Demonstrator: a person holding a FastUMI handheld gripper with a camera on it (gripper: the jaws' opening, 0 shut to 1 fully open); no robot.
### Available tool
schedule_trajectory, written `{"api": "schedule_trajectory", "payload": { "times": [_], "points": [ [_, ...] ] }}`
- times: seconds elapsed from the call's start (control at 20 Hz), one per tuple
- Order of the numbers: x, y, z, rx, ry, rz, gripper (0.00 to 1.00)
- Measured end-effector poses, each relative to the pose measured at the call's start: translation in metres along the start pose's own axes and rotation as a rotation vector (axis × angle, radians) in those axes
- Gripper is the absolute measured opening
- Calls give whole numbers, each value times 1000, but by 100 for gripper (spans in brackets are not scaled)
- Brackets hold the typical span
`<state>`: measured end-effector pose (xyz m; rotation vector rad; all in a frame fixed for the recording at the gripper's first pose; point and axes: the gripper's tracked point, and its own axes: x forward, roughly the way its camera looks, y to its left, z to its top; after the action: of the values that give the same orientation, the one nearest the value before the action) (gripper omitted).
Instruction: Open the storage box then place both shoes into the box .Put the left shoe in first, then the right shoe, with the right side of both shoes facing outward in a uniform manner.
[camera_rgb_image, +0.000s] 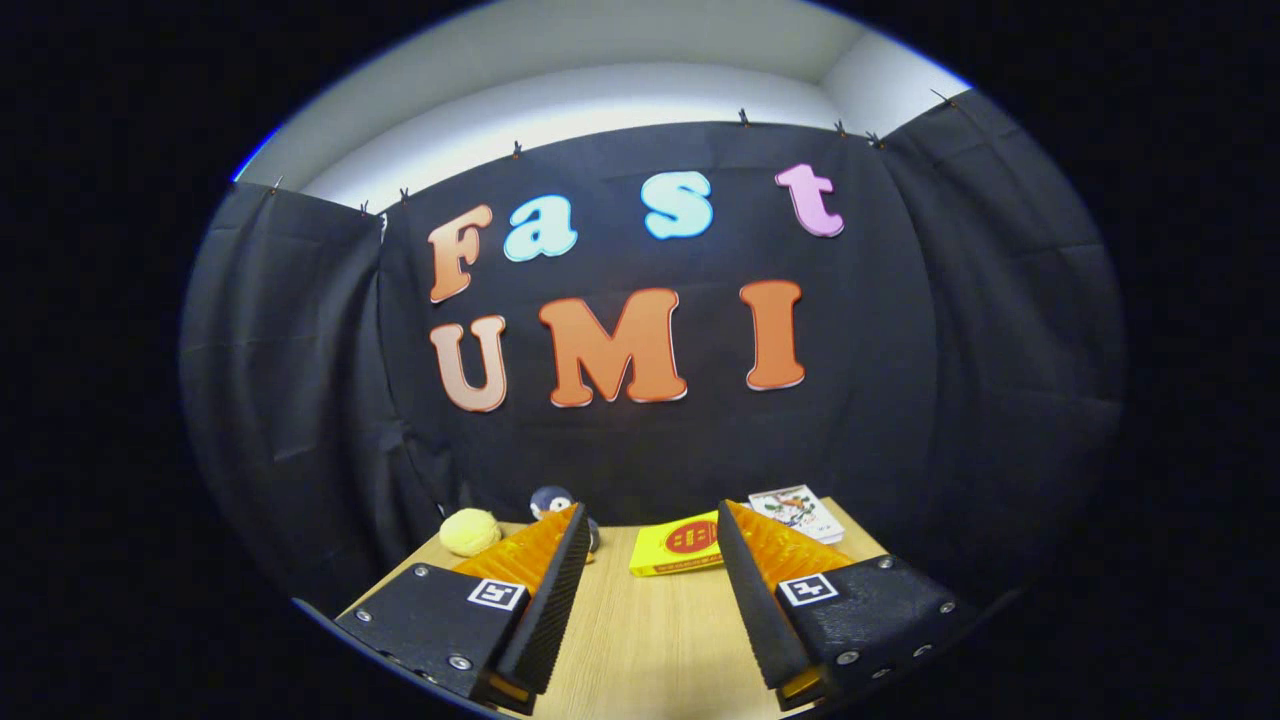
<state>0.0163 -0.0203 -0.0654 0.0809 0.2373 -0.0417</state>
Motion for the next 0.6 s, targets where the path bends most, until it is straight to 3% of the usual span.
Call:
{"api": "schedule_trajectory", "payload": {
  "times": [0.25, 0.6],
  "points": [
    [-22, -10, 40, -46, -134, 19, 91],
    [-35, -16, 58, -93, -224, 25, 95]
  ]
}}
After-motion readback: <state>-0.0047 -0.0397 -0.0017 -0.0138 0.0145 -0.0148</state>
